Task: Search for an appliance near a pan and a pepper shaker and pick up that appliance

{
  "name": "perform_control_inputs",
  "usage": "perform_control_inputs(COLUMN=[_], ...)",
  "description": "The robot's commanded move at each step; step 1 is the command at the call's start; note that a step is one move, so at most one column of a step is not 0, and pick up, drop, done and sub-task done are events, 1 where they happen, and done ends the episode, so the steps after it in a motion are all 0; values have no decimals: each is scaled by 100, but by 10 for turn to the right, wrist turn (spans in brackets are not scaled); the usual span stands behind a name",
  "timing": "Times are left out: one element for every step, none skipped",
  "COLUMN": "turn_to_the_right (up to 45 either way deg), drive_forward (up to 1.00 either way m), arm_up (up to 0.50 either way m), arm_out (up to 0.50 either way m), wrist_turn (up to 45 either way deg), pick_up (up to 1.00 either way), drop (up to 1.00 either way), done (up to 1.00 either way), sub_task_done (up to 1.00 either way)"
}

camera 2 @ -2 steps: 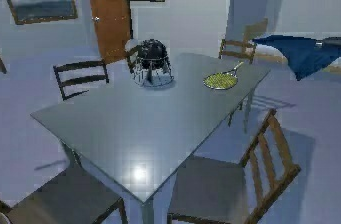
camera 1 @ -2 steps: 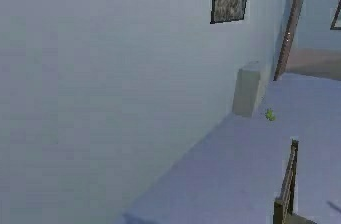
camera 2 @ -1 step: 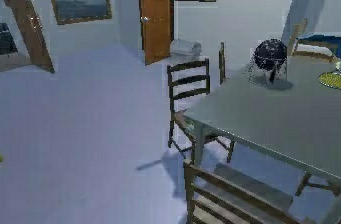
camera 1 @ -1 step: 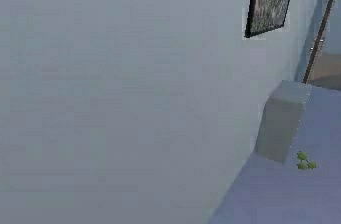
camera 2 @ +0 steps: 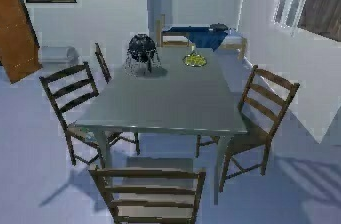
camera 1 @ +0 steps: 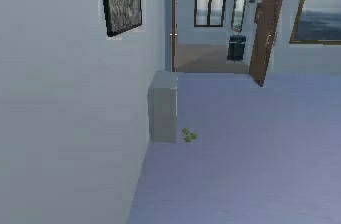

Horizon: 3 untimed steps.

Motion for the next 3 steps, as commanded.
perform_control_inputs(turn_to_the_right=[0,240,30], drive_forward=[55,0,0], arm_up=[0,0,0], arm_out=[0,0,0], wrist_turn=[0,0,0], pick_up=[0,0,0], drop=[0,0,0], done=[0,0,0], sub_task_done=[0,0,0])
